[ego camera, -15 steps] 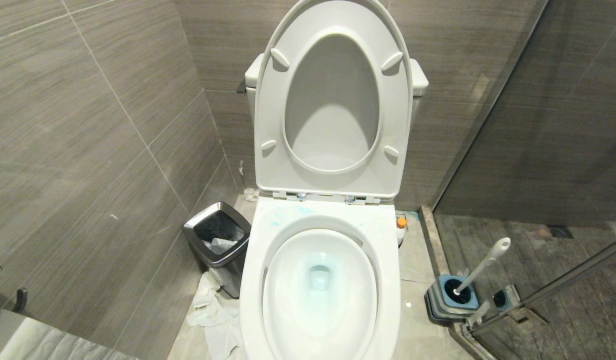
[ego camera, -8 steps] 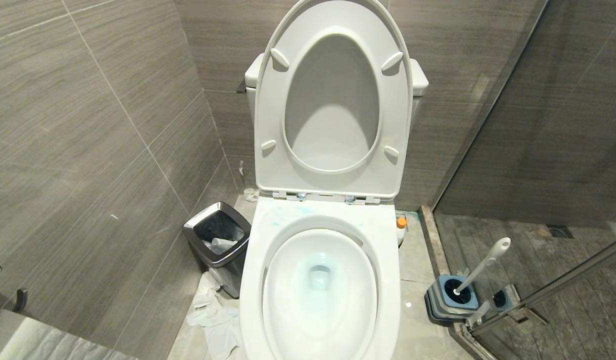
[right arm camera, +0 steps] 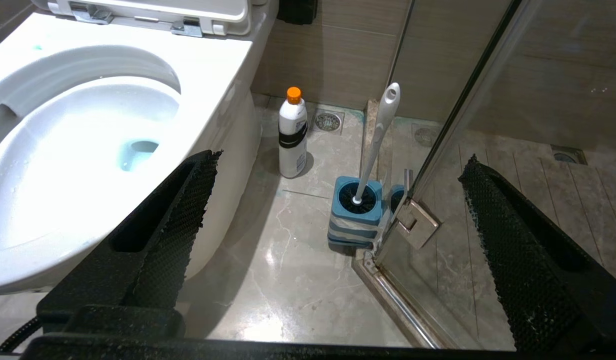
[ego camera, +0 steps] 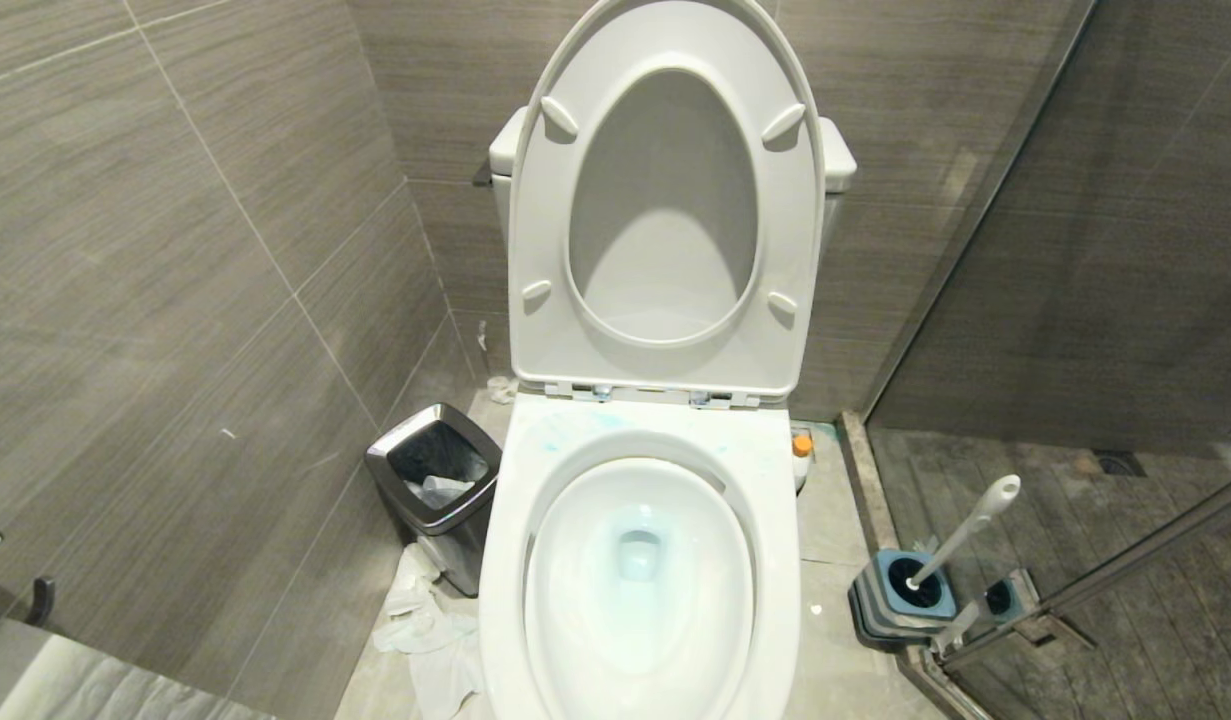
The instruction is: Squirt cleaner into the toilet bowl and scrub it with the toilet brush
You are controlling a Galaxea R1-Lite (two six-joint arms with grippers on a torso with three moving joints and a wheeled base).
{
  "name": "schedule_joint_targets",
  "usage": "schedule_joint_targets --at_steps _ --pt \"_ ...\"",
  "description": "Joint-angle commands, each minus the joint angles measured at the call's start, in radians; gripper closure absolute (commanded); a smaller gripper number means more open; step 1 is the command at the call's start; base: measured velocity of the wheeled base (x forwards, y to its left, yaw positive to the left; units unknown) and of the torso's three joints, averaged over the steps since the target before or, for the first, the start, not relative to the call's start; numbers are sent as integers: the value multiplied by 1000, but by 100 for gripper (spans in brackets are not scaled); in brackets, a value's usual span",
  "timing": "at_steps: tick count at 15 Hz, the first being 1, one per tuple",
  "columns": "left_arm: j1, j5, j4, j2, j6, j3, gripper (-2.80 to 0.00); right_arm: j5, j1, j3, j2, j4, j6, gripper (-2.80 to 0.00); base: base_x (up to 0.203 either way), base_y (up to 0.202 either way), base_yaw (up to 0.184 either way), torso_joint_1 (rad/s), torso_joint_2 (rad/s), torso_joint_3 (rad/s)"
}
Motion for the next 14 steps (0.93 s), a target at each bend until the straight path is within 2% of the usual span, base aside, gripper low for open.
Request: schedule_joint_targets --at_steps 1,14 --pt "0 0 0 1 -1 7 0 0 0 11 0 -1 -1 -280 0 0 0 0 0 0" --pt "0 2 0 1 0 6 0 0 0 11 0 -1 -1 -280 0 0 0 0 0 0"
